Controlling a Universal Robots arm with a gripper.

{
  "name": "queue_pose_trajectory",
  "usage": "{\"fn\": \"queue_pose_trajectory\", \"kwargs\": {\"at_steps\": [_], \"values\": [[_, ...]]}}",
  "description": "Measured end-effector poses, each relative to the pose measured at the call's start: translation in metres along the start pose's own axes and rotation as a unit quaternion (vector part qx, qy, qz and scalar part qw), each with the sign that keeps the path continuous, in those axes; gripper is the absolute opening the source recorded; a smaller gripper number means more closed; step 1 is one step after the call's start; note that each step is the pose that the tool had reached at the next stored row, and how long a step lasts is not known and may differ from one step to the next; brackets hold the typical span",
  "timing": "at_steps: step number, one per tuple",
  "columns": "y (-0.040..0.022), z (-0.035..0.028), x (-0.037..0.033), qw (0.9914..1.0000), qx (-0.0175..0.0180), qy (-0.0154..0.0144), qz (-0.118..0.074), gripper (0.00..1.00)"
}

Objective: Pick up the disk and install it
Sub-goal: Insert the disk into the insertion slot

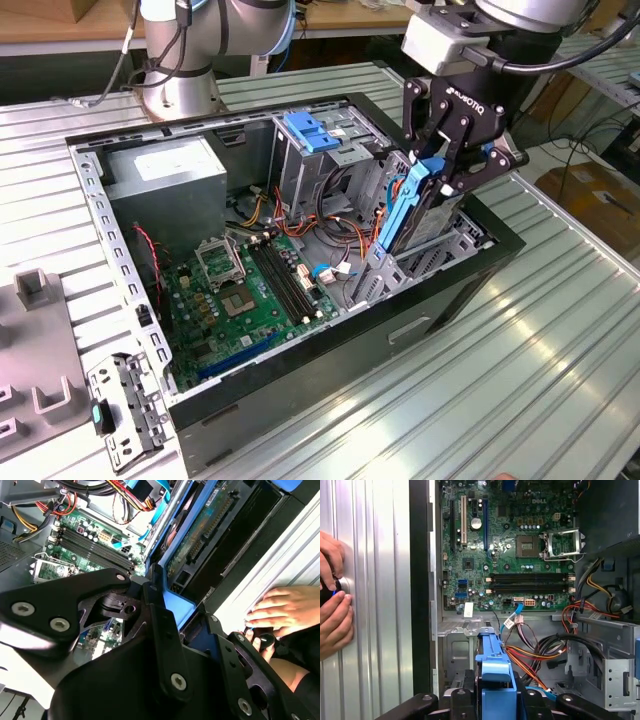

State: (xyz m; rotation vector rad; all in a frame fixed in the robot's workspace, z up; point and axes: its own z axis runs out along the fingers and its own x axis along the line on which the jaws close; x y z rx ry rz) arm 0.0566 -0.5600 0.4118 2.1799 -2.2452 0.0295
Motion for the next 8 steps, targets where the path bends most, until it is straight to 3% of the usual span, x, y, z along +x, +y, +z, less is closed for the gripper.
{"fn": "queue_pose_trajectory", "kwargs": {"at_steps": [5,6,8], "values": [[0.0,0.0,0.0,1.0,0.0,0.0002,0.0,0.38],[0.0,0.0001,0.0,1.0,0.0,0.0002,0.0,0.44],[0.0,0.0044,-0.0002,1.0,0.0,0.0004,0.0,0.44]]}}
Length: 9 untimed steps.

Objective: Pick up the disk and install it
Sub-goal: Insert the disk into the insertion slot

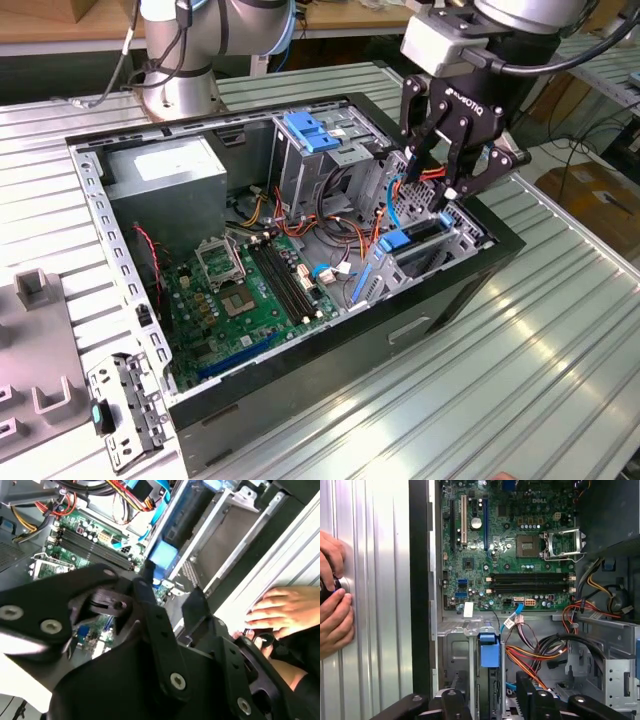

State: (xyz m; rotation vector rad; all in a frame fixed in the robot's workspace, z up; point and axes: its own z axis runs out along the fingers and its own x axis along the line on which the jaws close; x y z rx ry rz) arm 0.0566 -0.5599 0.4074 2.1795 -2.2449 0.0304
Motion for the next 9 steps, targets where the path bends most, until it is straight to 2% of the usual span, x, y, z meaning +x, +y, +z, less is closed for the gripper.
{"fn": "queue_pose_trajectory", "kwargs": {"at_steps": [1,5,7,8,9], "values": [[0.0,0.0016,0.0,1.0,0.0,0.0001,0.0,0.51],[0.0,0.0106,-0.0002,1.0,0.0,0.0003,0.0,0.49],[0.0001,0.0152,-0.0003,1.0,0.0,0.0002,0.0,0.36],[0.0001,0.017,-0.0004,1.0,0.0,0.0002,0.0,0.36],[0.0001,0.0192,-0.0004,1.0,0.0,0.0003,0.0,0.3]]}}
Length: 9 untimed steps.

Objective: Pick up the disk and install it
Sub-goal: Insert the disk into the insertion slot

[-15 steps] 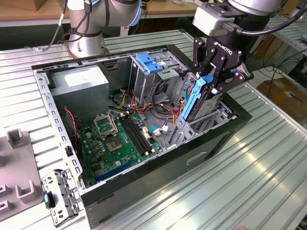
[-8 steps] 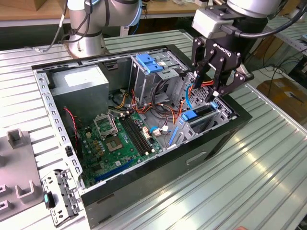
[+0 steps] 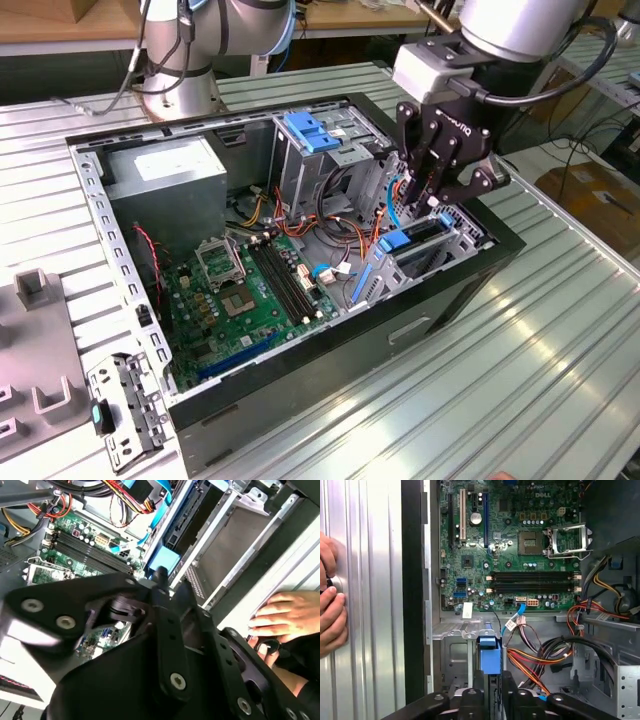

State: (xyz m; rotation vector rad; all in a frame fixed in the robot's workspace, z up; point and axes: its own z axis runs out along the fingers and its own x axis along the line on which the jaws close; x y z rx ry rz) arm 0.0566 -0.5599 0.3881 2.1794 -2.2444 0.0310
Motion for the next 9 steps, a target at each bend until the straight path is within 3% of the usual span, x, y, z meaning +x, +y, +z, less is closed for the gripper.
{"fn": "queue_pose_trajectory", "kwargs": {"at_steps": [4,9], "values": [[0.0,0.0089,-0.0002,1.0,0.0,-0.0001,0.0,0.11],[0.0001,0.0225,-0.0005,1.0,0.0,0.0,0.0,0.11]]}}
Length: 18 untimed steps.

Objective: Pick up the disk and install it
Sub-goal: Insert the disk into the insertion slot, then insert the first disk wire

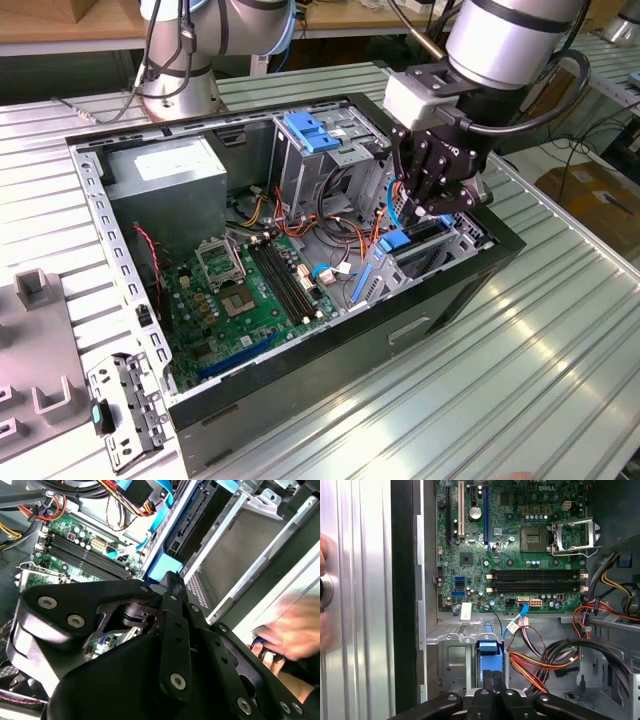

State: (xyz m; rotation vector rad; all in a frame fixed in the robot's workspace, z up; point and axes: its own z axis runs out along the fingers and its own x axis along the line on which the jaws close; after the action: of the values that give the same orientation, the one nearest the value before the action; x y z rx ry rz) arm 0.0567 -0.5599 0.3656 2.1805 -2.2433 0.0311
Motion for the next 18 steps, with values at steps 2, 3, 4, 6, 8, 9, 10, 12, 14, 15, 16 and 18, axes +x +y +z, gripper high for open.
{"fn": "queue_pose_trajectory", "kwargs": {"at_steps": [2,3,4,6,8,9,10,12,14,15,16,18], "values": [[0.0,0.0031,-0.0001,1.0,0.0,-0.0002,0.0,0.11],[0.0,0.003,-0.0001,1.0,0.0,-0.0001,0.0,0.11],[0.0,0.0031,-0.0001,1.0,0.0,-0.0001,0.0,0.11],[0.0,0.0033,-0.0001,1.0,0.0,-0.0002,0.0,0.11],[0.0,0.0034,-0.0001,1.0,0.0,-0.0002,0.0,0.11],[0.0,0.0034,-0.0001,1.0,0.0,-0.0002,0.0,0.11],[0.0,0.0034,-0.0001,1.0,0.0,-0.0002,0.0,0.11],[0.0,0.0034,-0.0001,1.0,0.0,-0.0002,0.0,0.11],[0.0,0.0035,-0.0001,1.0,0.0,-0.0002,0.0,0.11],[0.0001,0.0035,-0.0001,1.0,0.0,-0.0002,0.0,0.11],[0.0,0.0035,-0.0001,1.0,0.0,-0.0002,0.0,0.11],[-0.0009,0.0036,-0.0001,1.0,0.0,-0.0003,0.0,0.11]]}}
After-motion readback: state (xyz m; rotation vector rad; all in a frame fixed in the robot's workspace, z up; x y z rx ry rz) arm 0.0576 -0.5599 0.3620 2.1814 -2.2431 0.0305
